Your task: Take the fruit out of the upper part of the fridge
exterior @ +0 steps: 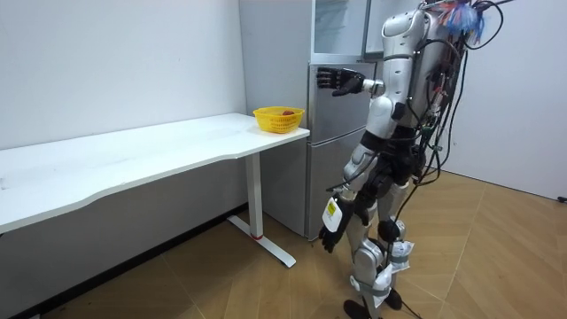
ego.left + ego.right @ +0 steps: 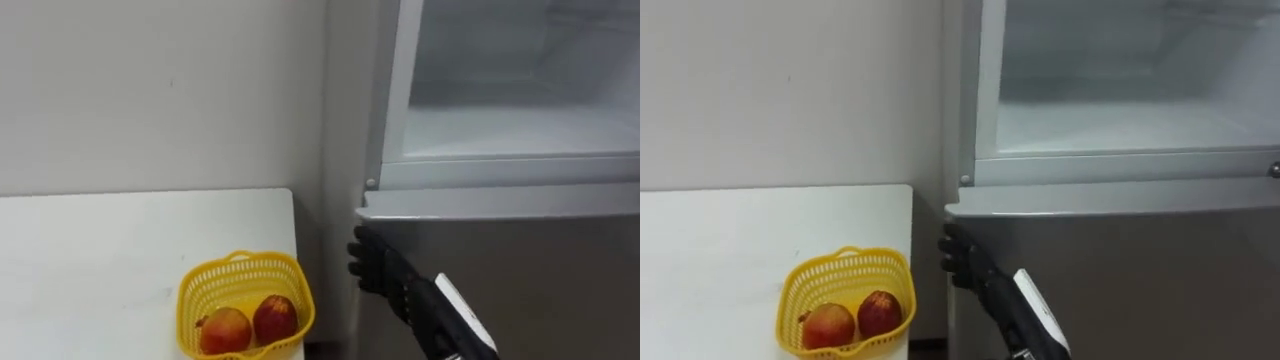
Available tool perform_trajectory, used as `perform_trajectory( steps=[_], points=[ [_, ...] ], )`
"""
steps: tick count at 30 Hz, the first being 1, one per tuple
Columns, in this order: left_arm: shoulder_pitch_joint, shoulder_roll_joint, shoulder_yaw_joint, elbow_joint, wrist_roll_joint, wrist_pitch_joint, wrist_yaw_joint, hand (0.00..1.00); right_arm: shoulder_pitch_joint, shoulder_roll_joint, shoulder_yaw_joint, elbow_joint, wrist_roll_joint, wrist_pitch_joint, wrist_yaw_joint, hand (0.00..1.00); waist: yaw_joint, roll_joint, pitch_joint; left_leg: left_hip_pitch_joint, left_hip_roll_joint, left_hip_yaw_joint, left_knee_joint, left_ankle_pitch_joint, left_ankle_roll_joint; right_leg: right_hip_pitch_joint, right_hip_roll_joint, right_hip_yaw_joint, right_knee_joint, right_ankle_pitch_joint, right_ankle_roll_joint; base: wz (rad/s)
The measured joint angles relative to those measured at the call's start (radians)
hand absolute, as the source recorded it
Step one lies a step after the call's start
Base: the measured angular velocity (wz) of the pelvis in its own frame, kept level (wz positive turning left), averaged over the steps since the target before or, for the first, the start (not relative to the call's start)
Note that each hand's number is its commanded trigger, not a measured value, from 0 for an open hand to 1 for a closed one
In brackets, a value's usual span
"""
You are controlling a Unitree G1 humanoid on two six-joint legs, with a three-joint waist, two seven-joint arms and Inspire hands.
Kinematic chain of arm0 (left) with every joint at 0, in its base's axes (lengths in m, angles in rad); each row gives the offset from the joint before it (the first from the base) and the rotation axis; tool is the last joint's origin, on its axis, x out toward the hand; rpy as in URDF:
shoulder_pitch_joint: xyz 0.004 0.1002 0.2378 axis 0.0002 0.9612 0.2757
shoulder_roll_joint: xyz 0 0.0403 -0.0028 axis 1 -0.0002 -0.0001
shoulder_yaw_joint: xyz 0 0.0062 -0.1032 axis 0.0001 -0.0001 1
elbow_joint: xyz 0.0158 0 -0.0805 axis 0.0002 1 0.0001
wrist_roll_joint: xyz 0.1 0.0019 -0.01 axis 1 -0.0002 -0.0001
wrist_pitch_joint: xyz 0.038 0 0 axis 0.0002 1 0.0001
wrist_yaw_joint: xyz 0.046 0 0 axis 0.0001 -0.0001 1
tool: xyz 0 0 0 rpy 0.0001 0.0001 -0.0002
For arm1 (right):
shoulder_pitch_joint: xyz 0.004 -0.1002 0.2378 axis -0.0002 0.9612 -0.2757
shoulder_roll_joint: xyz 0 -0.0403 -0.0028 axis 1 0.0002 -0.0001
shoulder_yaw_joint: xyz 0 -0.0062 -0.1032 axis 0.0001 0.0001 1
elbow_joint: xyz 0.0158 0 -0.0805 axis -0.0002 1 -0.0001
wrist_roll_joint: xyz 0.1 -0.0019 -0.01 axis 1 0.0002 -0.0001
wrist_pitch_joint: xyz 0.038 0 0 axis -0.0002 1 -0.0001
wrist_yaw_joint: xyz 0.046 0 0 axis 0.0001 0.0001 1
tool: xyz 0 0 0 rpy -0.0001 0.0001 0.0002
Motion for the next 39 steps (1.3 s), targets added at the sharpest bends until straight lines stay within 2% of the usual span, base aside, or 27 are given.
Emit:
perform_trajectory(
  steps=[3,7,12,14,17,22,29,34,39],
  points=[
    [0.021,-0.012,0.007,-0.007,-0.003,-0.003,0.000,0.00,0.036,0.017,-0.059,0.000,-0.001,-0.018,-0.060,0.00,-0.022,0.010,-0.0005,0.000,-0.002,0.003,-0.002,0.000,0.000,-0.003,0.002,0.014,0.001,0.000,0.002,-0.05],
    [0.031,-0.014,0.007,-0.029,-0.003,-0.003,0.002,0.00,0.092,0.037,-0.119,0.003,0.022,-0.027,-0.130,0.00,-0.031,0.008,-0.0017,-0.009,-0.001,0.008,-0.001,0.000,0.000,-0.017,0.003,0.019,0.008,0.000,0.002,-0.05],
    [0.042,-0.014,0.007,-0.034,-0.016,-0.021,0.029,0.00,0.160,0.039,-0.152,0.114,0.145,-0.057,-0.200,0.00,-0.062,0.004,-0.0037,0.000,0.000,0.013,-0.011,0.000,0.000,-0.007,0.003,0.019,0.003,0.000,0.002,-0.01],
    [0.042,-0.014,0.007,-0.023,-0.046,-0.022,0.054,0.00,0.182,0.039,-0.159,0.216,0.248,-0.054,-0.226,0.00,-0.079,-0.003,-0.0023,0.011,0.000,0.018,-0.014,0.000,0.000,-0.002,0.003,0.020,0.003,0.000,0.002,-0.07],
    [0.042,-0.014,0.006,-0.009,-0.059,-0.022,0.075,0.00,0.213,0.039,-0.175,0.287,0.378,-0.054,-0.278,0.00,-0.083,-0.003,-0.0010,0.014,-0.001,0.028,-0.019,0.000,0.001,-0.006,0.004,0.028,0.006,-0.001,0.004,-0.11],
    [0.060,-0.016,0.007,-0.010,-0.078,-0.021,0.103,0.00,0.215,0.042,-0.209,0.395,0.516,-0.054,-0.352,0.00,-0.101,-0.004,-0.0052,0.015,-0.002,0.030,-0.027,0.000,0.001,-0.014,0.004,0.036,0.003,-0.002,0.006,-0.04],
    [0.102,-0.016,0.017,-0.092,-0.077,-0.015,0.101,0.00,0.214,0.078,-0.300,0.432,0.680,-0.057,-0.507,0.00,-0.114,-0.004,-0.0048,0.017,-0.002,0.029,-0.026,0.000,0.001,-0.009,0.005,0.036,0.002,-0.003,0.006,0.01],
    [0.099,-0.014,0.019,-0.091,-0.078,-0.019,0.100,0.00,0.187,0.076,-0.387,0.431,0.789,-0.062,-0.630,0.00,-0.141,-0.010,-0.0031,0.017,-0.005,0.025,-0.030,0.000,0.001,-0.018,0.001,0.032,0.010,-0.010,0.008,0.03],
    [0.101,-0.012,0.069,-0.094,-0.076,-0.024,0.100,0.00,0.155,0.067,-0.498,0.377,0.862,-0.088,-0.731,0.00,-0.158,-0.039,0.0035,0.016,-0.007,0.026,-0.025,0.000,0.001,-0.035,0.003,0.045,0.035,-0.024,0.005,-0.03]
  ],
)
